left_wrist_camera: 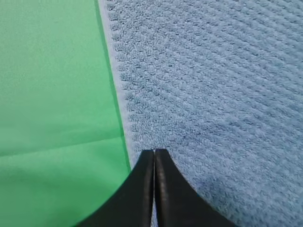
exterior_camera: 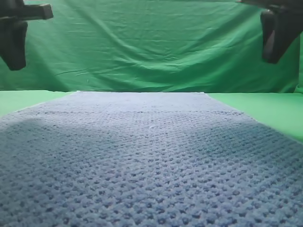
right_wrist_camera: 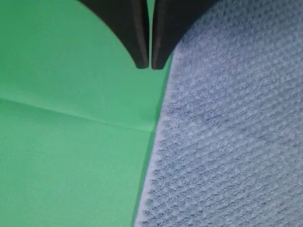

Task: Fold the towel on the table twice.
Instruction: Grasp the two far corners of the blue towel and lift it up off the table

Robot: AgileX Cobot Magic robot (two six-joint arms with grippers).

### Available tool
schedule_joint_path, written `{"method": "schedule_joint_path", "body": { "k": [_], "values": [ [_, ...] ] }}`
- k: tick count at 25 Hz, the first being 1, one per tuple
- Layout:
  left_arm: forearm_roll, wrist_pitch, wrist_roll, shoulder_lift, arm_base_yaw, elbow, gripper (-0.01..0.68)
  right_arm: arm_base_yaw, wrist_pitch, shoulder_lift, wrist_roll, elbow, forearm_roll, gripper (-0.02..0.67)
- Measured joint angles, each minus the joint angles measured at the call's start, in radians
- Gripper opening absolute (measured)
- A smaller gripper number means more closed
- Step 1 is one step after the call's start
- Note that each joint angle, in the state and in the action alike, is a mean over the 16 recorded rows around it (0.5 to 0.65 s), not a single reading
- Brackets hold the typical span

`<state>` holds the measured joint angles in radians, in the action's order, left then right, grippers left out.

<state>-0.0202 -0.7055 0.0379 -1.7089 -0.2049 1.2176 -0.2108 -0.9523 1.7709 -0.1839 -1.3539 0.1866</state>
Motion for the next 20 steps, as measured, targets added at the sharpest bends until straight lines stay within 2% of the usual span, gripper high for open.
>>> {"method": "schedule_joint_path", "body": {
  "k": [4, 7, 15, 20],
  "values": [
    [0.024, 0.000, 0.013, -0.061, 0.000, 0.031, 0.015, -0.005, 0.023, 0.079, -0.018, -0.042, 0.010, 0.105],
    [0.039, 0.000, 0.030, -0.088, 0.000, 0.041, 0.072, -0.011, 0.041, 0.122, -0.042, -0.063, 0.025, 0.211],
    [0.073, 0.000, 0.099, -0.123, 0.000, 0.047, 0.377, -0.034, 0.075, 0.192, -0.112, -0.082, 0.065, 0.527],
    [0.081, 0.000, 0.134, -0.145, 0.002, 0.050, 0.563, -0.048, 0.088, 0.222, -0.136, -0.085, 0.083, 0.645]
  ]
}}
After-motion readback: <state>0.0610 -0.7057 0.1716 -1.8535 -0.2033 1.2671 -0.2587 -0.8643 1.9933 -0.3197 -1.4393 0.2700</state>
